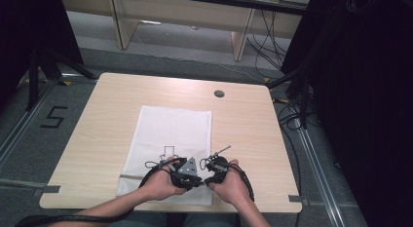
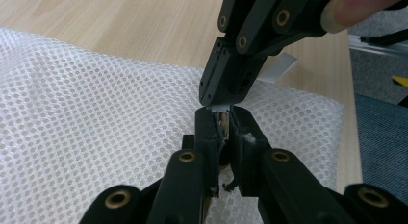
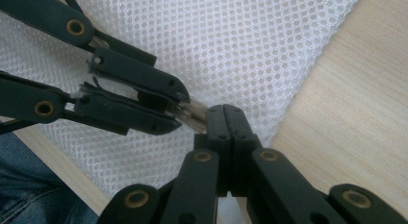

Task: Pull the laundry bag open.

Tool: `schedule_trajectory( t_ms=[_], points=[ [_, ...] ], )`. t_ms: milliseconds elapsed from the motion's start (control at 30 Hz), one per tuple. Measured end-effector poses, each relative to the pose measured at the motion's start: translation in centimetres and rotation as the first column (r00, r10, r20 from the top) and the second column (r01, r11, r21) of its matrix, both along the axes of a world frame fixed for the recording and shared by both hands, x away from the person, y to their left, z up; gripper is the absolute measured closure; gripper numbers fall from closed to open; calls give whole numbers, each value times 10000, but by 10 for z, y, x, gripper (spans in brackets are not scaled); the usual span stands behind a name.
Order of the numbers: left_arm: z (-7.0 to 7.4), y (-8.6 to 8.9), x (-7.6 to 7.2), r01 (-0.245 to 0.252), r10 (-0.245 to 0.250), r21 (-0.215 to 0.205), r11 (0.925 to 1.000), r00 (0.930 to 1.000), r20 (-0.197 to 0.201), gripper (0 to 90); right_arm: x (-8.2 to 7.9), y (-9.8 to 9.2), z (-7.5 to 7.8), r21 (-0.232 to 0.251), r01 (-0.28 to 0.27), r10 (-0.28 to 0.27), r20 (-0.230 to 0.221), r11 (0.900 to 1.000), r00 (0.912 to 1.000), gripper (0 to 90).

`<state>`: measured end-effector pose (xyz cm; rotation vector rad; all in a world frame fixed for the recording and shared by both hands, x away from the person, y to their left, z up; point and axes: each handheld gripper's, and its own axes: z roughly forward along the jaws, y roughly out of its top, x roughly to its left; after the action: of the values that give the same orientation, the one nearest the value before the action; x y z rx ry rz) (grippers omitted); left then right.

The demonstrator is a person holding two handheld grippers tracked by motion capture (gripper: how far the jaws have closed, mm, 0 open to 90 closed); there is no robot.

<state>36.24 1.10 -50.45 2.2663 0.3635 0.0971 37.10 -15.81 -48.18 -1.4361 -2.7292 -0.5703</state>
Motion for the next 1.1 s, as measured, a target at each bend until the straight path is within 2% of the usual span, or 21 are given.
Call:
schedule_trajectory(
  t_ms=[133,233,633,700,733,800,1100],
  points=[
    [0,3,1,-6,6,-51,10000,10000,-70,823,0,-1,0,93,-150,150,72,9998,9999,900],
    [1,3,0,-19,18,-89,10000,9999,-101,823,0,1,0,-16,37,-37,-68,10000,10000,900],
    [5,10,0,31,-31,-10,10000,10000,19,823,0,1,1,-86,-108,108,14,9999,9999,900],
    [5,12,0,4,-4,16,10000,10000,2,823,-2,3,2,-63,71,-71,-109,10000,9999,900],
    [4,12,0,-4,4,-90,10000,10000,-62,823,-1,2,1,-19,-139,140,150,9999,9998,900],
    [5,13,0,34,-34,46,10000,10000,6,823,0,2,1,-124,-115,115,27,9999,9999,900],
    [5,13,-1,2,-2,-32,10000,10000,-42,823,-1,2,1,-61,-93,94,102,9999,9999,900]
  ],
)
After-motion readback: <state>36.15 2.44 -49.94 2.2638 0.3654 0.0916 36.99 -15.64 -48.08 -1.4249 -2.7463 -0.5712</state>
